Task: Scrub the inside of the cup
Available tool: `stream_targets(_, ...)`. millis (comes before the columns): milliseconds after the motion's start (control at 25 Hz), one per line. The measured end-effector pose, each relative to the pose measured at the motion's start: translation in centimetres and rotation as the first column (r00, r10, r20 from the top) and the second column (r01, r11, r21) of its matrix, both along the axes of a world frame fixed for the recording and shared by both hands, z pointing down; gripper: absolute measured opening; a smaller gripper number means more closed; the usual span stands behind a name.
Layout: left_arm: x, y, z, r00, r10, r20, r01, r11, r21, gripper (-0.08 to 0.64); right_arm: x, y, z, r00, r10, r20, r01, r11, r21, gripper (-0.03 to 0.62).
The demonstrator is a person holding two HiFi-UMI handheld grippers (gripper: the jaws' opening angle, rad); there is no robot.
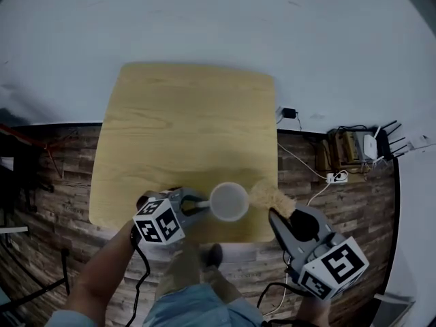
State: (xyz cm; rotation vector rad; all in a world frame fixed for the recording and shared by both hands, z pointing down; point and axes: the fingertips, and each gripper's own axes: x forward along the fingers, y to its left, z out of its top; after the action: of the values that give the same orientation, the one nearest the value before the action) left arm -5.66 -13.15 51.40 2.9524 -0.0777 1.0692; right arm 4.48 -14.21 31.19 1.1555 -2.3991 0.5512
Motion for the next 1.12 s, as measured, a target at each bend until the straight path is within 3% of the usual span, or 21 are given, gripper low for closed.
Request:
stream_targets(240,-1.0,1.1,-0.7,1.000,-0.010,-0.017,0.009,0.998,-0.060,0.096,0.4,0.4,0.2,1.000,0.018,0.010,-0.018,1.000,0.000,0.069)
stream_targets(440,-3.5,1.6,-2.0,0.997,-0.069,-0.018,0.068,0.996,-0.051,0.112,0.3,1.3,0.5,0.999,0.032,0.031,-0.032,0.999,0.005,0.071)
stream_targets(560,-4.6,1.4,-5.2,0.986,-0.139,-0.097,0.137,0.990,-0.019,0.112,0.2,1.5,0.3,0.998,0.053,0.026,-0.054,0.998,0.032,0.072)
stream_targets(680,-4.9,1.5,-9.8,0.953,-0.235,-0.190,0.244,0.969,0.027,0.112,0.1,2.0,-0.7,0.997,0.068,0.045,-0.072,0.993,0.095,0.074)
stream_targets(760,-4.7,2.0,-13.4,0.920,-0.302,-0.249,0.323,0.945,0.046,0.112,0.1,2.9,-1.7,0.995,0.068,0.070,-0.078,0.986,0.150,0.074)
stream_targets(920,-4.4,3.5,-20.4,0.818,-0.444,-0.367,0.493,0.868,0.050,0.112,-0.3,5.0,-3.4,0.994,0.055,0.097,-0.076,0.971,0.229,0.075)
stream_targets(1040,-4.8,4.4,-23.9,0.750,-0.527,-0.399,0.607,0.788,0.100,0.096,-1.2,6.4,-4.8,0.992,0.031,0.119,-0.064,0.958,0.279,0.075)
stream_targets(1080,-5.0,4.9,-24.8,0.718,-0.560,-0.414,0.646,0.757,0.097,0.030,-1.6,6.8,-5.2,0.992,0.022,0.127,-0.059,0.954,0.295,0.075)
stream_targets(1120,-5.1,5.3,-25.6,0.686,-0.588,-0.430,0.681,0.726,0.094,0.021,-1.8,7.2,-5.5,0.992,0.014,0.129,-0.053,0.950,0.308,0.075)
